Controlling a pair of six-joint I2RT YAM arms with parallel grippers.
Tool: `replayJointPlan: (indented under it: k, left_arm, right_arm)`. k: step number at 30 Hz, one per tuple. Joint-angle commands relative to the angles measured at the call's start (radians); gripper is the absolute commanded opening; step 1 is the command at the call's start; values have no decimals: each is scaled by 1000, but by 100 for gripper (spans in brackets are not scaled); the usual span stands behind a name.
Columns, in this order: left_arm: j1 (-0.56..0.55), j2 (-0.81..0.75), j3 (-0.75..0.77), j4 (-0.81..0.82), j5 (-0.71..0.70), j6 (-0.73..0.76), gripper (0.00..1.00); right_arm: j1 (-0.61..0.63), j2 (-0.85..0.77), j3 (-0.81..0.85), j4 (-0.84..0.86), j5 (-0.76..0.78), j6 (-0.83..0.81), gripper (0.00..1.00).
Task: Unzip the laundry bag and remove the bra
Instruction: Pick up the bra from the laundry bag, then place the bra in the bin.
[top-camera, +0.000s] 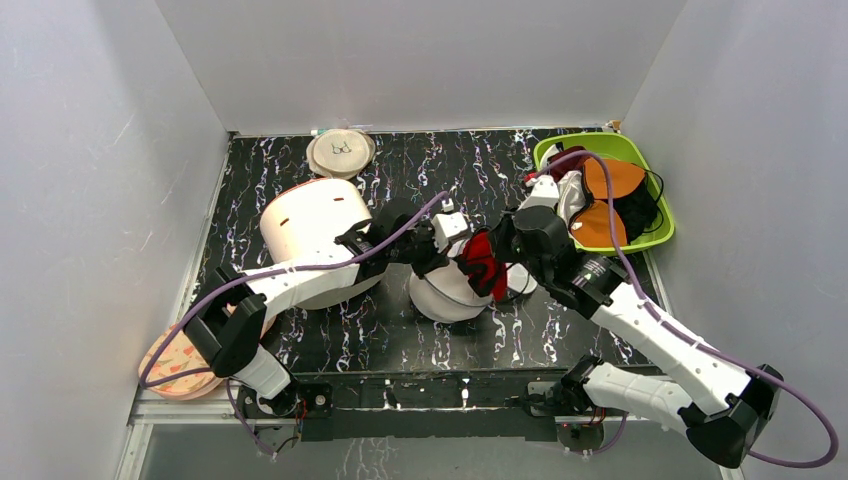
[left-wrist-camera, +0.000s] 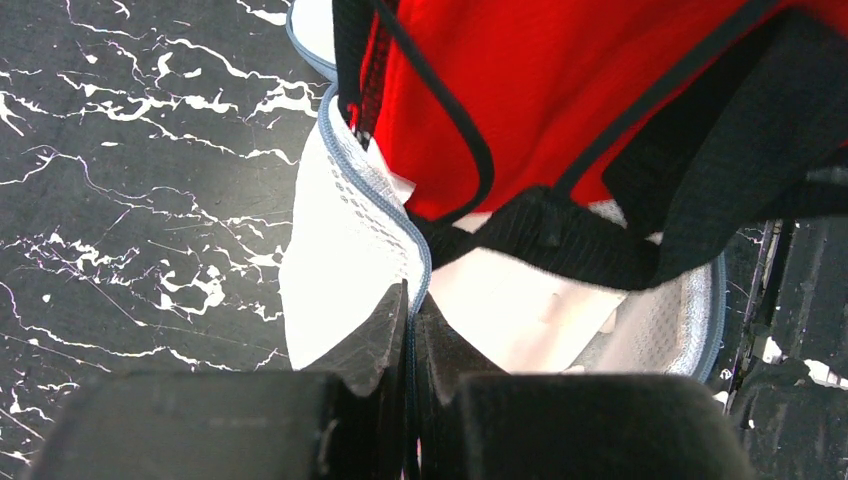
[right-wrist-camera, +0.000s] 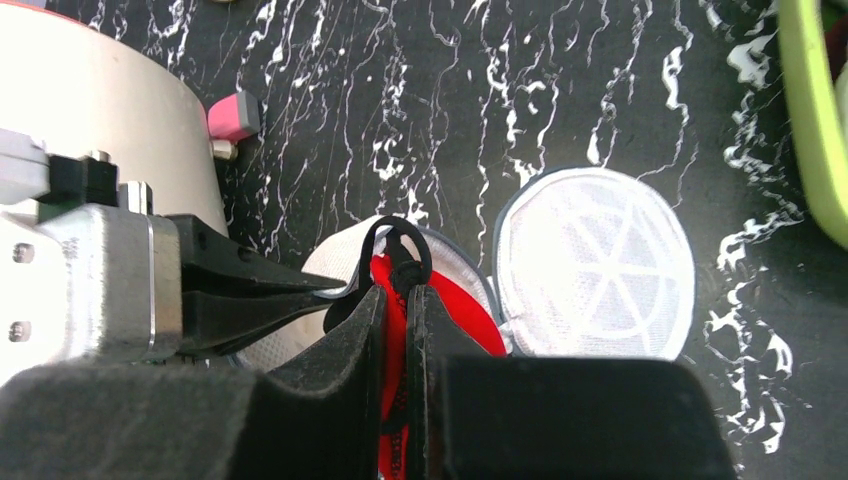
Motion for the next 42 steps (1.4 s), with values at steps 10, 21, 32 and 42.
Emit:
replayJointPlan:
  k: [10, 21, 32, 42]
  left_arm:
    - [-9, -89, 1, 18, -12, -1, 1]
    - [-9, -138, -28, 60, -60, -8, 29]
    - [-9, -261, -114, 185, -121, -33, 81]
    - [-9, -322, -162, 261, -176, -39, 95]
  right_arm:
    - [4, -177, 200, 11, 336, -219, 0]
    - [3, -263, 109, 238, 504, -291, 0]
    - [-13, -81, 29, 450, 706, -368, 0]
    - [-331, 95, 93, 486, 523, -267, 0]
